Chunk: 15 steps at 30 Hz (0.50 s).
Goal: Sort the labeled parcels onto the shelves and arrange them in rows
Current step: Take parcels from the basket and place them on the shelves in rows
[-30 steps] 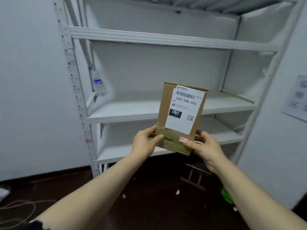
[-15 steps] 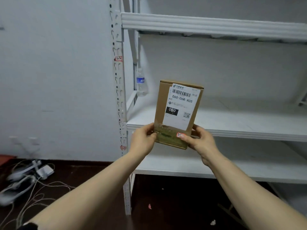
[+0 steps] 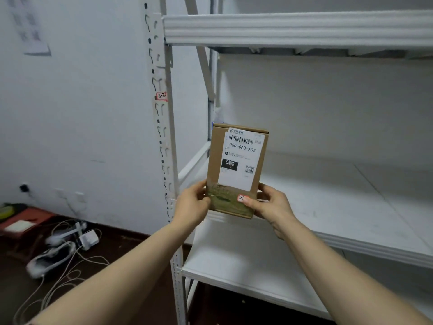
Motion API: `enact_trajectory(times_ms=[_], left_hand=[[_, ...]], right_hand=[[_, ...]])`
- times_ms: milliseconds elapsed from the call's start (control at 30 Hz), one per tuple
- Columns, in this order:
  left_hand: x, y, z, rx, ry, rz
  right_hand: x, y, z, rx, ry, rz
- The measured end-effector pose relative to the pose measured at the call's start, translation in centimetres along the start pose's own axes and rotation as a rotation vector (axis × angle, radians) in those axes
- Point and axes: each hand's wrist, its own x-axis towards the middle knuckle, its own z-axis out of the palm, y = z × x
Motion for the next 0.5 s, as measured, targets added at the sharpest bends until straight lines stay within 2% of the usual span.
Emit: enact_trajectory(times_ms=[100, 233, 367, 500], left_hand=[[1.3, 0.4, -0.2, -0.010, 0.052, 0.039], [2.5, 1.6, -0.7, 0.095, 0.207, 0.167], [3.1, 4.0, -2.6, 0.097, 0.358, 0.286], [4.3, 7.1, -5.5, 0.068, 0.473, 0.388]], right_hand=[[1.1, -0.9, -0.3, -0.042, -0.061, -0.023], [1.7, -3.0, 0.2, -0.075, -0.079, -0.220], [2.1, -7.1, 2.6, -0.110, -0.087, -0.393], [2.5, -11.7, 4.7, -0.171, -0.020, -0.542]])
